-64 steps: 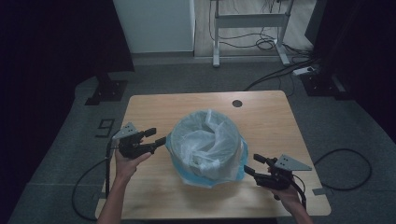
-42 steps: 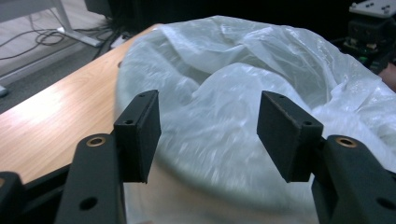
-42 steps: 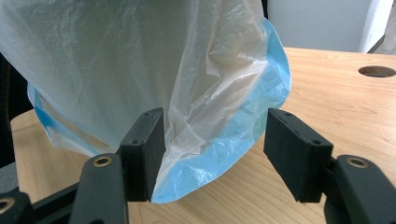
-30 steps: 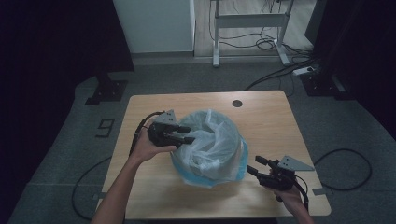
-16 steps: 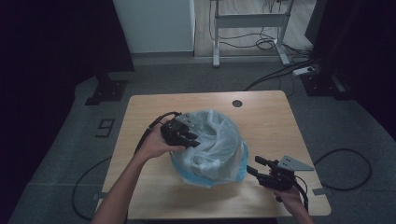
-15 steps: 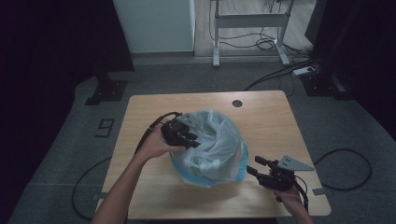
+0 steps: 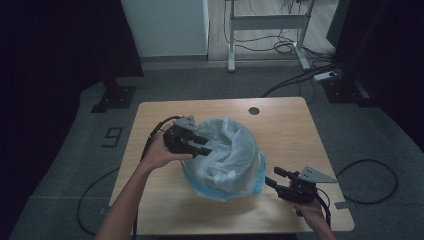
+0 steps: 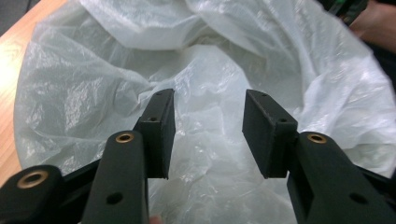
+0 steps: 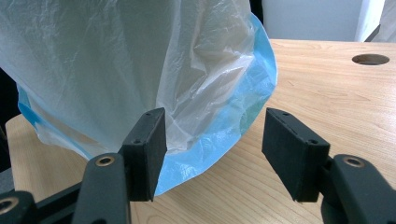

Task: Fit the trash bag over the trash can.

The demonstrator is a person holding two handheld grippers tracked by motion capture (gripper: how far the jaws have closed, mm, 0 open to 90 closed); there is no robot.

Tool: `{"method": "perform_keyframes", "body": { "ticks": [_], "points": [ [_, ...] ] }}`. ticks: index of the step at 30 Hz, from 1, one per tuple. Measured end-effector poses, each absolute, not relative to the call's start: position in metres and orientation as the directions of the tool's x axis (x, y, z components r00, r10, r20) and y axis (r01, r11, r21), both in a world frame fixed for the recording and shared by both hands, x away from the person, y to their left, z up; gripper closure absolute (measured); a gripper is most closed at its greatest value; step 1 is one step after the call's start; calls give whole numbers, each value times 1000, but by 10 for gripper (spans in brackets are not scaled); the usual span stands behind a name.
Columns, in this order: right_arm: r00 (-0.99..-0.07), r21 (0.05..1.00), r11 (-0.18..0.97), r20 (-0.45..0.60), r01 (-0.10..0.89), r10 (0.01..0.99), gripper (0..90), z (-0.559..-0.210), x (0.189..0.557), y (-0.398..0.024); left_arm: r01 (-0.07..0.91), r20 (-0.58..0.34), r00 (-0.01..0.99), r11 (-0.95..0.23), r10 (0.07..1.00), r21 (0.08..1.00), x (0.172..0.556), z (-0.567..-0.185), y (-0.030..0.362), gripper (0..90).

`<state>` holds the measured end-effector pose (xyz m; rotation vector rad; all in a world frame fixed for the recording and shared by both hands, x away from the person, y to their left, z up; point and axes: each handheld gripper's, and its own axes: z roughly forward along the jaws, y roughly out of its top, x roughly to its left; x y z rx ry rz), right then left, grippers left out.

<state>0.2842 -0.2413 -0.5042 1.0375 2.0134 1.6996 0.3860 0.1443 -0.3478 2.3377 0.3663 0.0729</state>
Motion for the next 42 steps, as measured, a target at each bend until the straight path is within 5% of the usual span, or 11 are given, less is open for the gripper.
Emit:
{"method": "perform_keyframes", "body": {
  "ticks": [28,42],
  "points": [
    [-688,945,34,211,325,694,391,-504,283,-244,139,-40,987,-705,155,695,387,-335,77,513],
    [-686,946,31,212,323,696,391,-503,283,-245,114,-18,992,-805,128,582,391,-352,45,554]
  ]
}}
